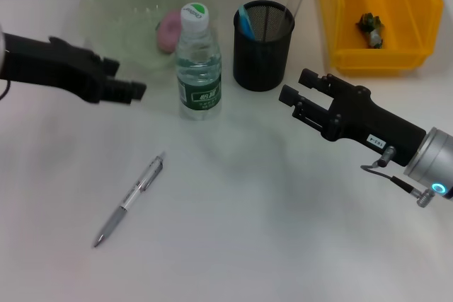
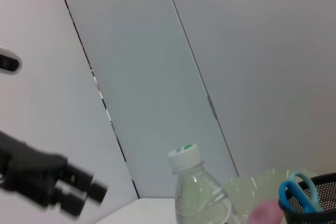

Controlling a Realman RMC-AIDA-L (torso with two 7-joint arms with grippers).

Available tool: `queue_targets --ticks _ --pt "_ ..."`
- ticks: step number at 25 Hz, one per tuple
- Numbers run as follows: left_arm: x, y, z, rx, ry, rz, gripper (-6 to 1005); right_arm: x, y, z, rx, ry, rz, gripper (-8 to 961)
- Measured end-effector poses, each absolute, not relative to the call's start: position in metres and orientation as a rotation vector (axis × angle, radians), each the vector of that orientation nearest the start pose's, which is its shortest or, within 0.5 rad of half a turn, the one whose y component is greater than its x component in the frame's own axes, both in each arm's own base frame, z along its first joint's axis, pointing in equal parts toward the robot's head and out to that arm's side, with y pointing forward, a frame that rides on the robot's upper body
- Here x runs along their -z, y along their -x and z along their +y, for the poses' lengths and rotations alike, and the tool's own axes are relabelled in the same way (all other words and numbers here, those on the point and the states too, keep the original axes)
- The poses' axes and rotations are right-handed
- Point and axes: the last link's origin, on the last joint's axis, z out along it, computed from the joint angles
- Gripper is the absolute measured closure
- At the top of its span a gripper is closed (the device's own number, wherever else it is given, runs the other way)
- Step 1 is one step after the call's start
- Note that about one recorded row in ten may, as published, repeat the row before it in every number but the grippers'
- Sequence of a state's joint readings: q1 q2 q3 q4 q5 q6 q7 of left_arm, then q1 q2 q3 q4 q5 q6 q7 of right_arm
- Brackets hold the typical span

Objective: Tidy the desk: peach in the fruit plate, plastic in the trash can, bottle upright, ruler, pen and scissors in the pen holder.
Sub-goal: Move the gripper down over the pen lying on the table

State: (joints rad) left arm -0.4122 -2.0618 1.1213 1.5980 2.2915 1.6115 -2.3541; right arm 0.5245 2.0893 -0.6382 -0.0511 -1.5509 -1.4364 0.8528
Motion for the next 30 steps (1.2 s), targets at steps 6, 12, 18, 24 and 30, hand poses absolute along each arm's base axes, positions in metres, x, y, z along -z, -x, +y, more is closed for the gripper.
queue_targets --ticks 6,12,18,24,30 --pt "-0.05 0.173 0.339 -0.287 2.611 -0.865 377 0.064 -0.272 0.3 -1.099 2.304 0.732 350" --pt "-0.029 0.171 0.343 -0.379 2.632 -0.943 378 0.063 -0.274 0.299 -1.095 2.29 0.74 350" --pt "-0.013 0.177 0.35 -0.399 2.61 -1.084 380 0.058 -0.28 0.299 -1.083 2.232 0.718 350" --pt "-0.001 0.181 0.358 -0.431 2.569 -1.192 383 0.056 -0.284 0.299 -1.064 2.221 0.709 350" --pt "0.009 0.185 0.362 -0.484 2.544 -1.226 383 0.056 -0.285 0.299 -1.055 2.218 0.707 350"
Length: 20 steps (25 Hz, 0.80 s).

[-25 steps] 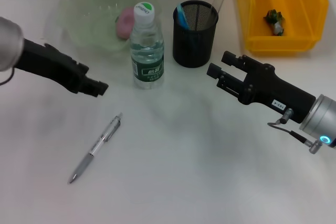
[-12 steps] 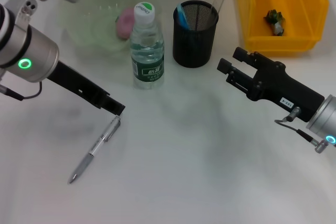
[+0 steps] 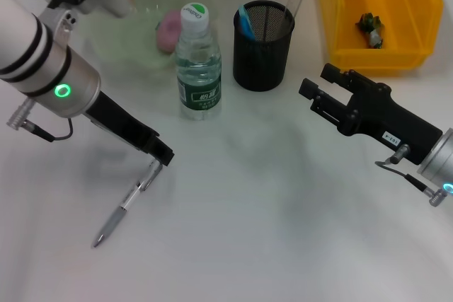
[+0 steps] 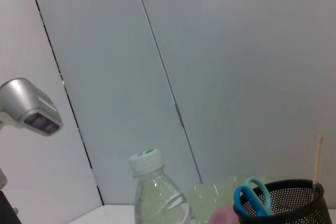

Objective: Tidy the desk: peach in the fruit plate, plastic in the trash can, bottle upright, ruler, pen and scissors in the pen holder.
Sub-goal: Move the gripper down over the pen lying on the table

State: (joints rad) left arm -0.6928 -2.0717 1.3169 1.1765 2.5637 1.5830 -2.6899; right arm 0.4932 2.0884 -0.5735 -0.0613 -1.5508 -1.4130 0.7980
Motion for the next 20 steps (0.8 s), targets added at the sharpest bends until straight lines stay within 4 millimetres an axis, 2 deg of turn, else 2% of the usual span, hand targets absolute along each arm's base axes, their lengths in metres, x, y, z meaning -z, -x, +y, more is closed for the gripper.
queue_targets --ticks 5,14,20 --pt "0.02 0.188 0.365 -0.525 2.54 -1.227 384 0.054 -0.288 0.3 -1.048 2.197 0.721 350" --pt "0.026 0.198 0.366 -0.625 2.475 -1.199 384 0.057 -0.293 0.301 -1.014 2.18 0.755 350" --pt "0.031 0.196 0.366 -0.657 2.478 -1.189 385 0.057 -0.292 0.303 -1.018 2.175 0.754 349"
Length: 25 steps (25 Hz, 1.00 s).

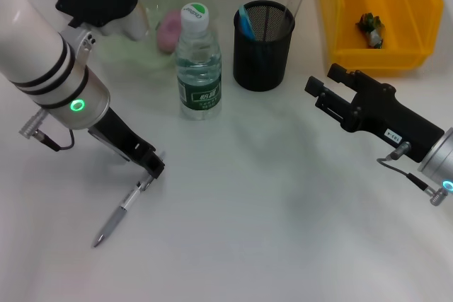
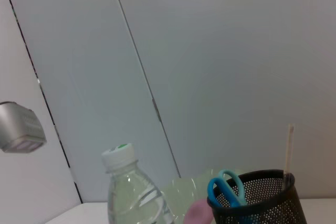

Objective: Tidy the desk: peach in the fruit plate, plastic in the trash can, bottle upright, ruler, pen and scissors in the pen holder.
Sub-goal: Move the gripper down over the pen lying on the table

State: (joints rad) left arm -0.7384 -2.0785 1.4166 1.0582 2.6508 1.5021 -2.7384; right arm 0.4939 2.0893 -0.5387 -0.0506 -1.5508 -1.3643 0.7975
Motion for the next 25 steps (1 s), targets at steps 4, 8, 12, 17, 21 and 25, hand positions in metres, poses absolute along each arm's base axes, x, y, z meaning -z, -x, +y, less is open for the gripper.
queue_targets --ticks 4,8,12,17,21,25 --pt "0.0377 0.1981 0.3671 -0.68 2.487 -1.203 385 0.0566 -0.2928 0.304 -1.009 2.169 0.759 349" --pt "0.0392 0.1983 0.3687 -0.677 2.485 -1.202 385 0.0569 -0.2934 0.3046 -1.002 2.169 0.762 349" --pt "0.0393 0.1975 0.3698 -0.673 2.485 -1.198 385 0.0569 -0.2939 0.3053 -0.997 2.166 0.765 350" --pt "0.0396 0.1954 0.3708 -0.671 2.488 -1.192 386 0.0564 -0.2935 0.3067 -0.997 2.161 0.765 349" --pt "0.0398 0.1937 0.3708 -0.677 2.494 -1.188 386 0.0557 -0.2935 0.3076 -0.999 2.154 0.765 349" --pt "0.04 0.192 0.3712 -0.68 2.498 -1.182 386 0.0557 -0.2935 0.3076 -0.999 2.154 0.765 349"
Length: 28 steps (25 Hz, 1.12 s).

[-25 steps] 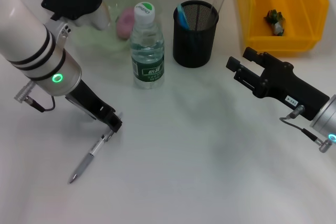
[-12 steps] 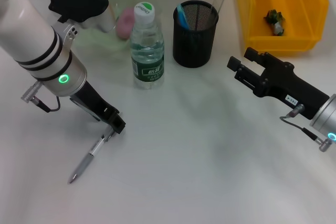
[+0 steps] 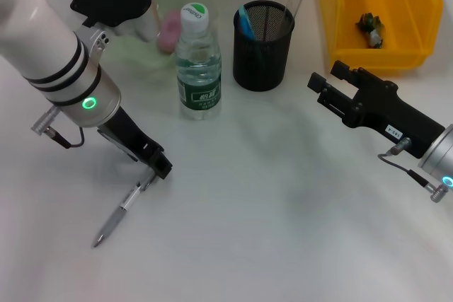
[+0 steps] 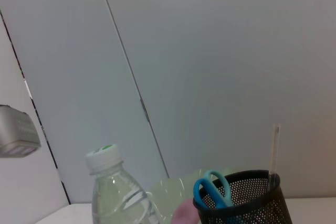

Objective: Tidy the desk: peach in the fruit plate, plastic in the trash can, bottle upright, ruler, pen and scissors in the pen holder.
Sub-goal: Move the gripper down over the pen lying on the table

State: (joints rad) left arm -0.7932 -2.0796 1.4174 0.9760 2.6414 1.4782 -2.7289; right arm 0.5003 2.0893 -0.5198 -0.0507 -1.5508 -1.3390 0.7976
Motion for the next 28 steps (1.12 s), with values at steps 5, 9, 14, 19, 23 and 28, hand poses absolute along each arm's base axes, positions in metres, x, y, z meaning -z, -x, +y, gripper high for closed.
queue_targets --ticks 5,9,14,19,23,28 --pt "0.0412 0.1913 0.3702 -0.692 2.505 -1.171 387 0.0551 -0.2941 0.3082 -0.996 2.149 0.767 349" --pt "0.0422 0.1912 0.3694 -0.699 2.509 -1.166 387 0.055 -0.2956 0.309 -0.987 2.142 0.773 350" --pt "0.0432 0.1929 0.3678 -0.707 2.51 -1.169 387 0.0551 -0.2956 0.3091 -0.987 2.141 0.774 350" --pt "0.0437 0.1939 0.3673 -0.712 2.51 -1.173 388 0.0552 -0.2953 0.3092 -0.987 2.143 0.774 350" --pt "0.0462 0.1967 0.3668 -0.726 2.507 -1.175 388 0.0553 -0.2952 0.3093 -0.988 2.143 0.774 350" --pt "0.0467 0.1965 0.3669 -0.728 2.508 -1.17 388 0.0553 -0.2951 0.3093 -0.988 2.143 0.774 350"
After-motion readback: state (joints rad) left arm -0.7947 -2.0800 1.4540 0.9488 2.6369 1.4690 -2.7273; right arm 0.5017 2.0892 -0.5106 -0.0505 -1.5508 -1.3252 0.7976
